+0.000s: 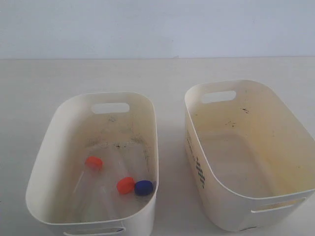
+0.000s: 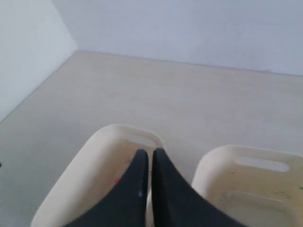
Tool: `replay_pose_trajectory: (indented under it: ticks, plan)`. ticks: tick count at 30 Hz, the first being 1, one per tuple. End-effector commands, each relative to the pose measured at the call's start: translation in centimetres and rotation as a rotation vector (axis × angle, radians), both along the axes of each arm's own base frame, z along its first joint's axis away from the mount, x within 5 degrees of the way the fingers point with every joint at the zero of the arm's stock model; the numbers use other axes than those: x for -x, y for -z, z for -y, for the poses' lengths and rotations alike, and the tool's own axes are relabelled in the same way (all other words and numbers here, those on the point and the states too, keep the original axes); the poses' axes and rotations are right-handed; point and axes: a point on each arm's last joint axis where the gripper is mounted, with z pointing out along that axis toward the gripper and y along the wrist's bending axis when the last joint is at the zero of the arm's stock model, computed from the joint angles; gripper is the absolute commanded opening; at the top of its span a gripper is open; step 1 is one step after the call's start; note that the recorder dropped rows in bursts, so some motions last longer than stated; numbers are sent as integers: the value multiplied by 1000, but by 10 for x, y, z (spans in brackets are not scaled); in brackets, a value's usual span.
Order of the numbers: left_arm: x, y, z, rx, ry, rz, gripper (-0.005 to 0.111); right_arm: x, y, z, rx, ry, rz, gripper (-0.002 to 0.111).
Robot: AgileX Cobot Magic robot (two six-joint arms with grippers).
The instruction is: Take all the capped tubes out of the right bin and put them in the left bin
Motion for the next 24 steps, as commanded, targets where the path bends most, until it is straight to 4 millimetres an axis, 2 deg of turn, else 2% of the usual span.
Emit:
replay_pose_trajectory:
  ticks: [1,4,6,11,17,20,24]
  plan:
    - [0,-2,0,15,-1,9,4,30,1,37,-9,155,47,3]
    - [0,-2,0,15,-1,9,4,51,6,53,-18,249,130,3]
    - [0,-2,0,15,-1,9,4,61,16,62,-16,316,195,3]
    - [0,-2,0,15,-1,9,4,74,65,76,-26,496,269,3]
    - [0,-2,0,15,-1,8,4,89,124,80,-7,545,378,3]
    - [0,-2,0,15,-1,8,4,100,144,80,16,549,490,3]
    - [0,-1,0,15,-1,5,4,94,163,82,22,558,483,3]
